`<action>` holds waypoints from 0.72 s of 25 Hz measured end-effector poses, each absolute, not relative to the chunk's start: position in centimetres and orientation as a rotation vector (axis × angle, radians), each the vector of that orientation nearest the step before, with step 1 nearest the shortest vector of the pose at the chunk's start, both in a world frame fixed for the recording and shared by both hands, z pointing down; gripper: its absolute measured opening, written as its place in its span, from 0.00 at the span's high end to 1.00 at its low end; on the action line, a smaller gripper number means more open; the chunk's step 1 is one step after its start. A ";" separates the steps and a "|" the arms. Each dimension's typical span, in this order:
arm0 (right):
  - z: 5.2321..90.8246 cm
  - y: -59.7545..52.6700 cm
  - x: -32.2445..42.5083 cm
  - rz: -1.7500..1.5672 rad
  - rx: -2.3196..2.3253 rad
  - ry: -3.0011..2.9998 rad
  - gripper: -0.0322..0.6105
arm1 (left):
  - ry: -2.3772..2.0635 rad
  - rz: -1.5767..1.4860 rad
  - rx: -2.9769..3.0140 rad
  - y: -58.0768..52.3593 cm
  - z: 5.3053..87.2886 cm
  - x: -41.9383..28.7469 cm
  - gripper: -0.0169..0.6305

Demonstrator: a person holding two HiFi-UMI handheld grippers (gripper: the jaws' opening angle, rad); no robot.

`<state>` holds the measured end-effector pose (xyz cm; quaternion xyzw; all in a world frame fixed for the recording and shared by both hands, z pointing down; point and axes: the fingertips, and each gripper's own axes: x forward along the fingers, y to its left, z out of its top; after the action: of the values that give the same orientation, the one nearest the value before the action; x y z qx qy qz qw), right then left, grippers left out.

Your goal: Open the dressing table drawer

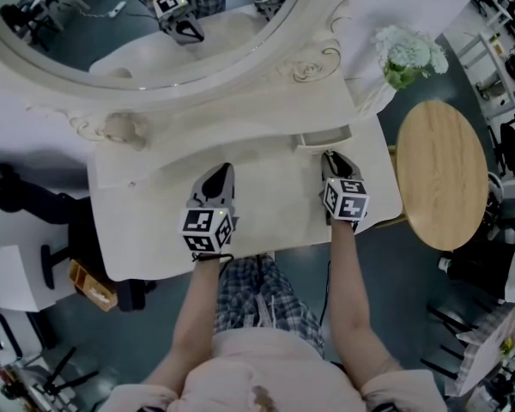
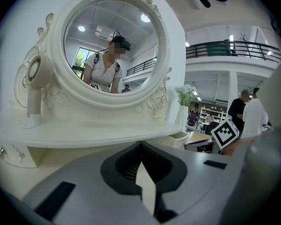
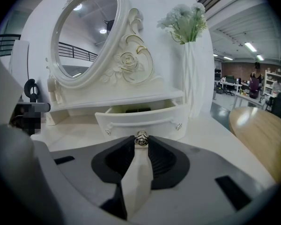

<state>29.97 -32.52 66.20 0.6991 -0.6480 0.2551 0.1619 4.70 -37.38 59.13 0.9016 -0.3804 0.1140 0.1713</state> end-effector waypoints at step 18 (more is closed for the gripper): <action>66.2 -30.1 29.8 0.744 2.006 -1.834 0.79 | -1.065 0.312 2.579 -37.0 58.4 5.0 0.93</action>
<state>29.76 -30.14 66.23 0.7026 -0.6424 0.2606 0.1608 4.98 -36.98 58.42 0.9057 -0.3741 0.1097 0.1663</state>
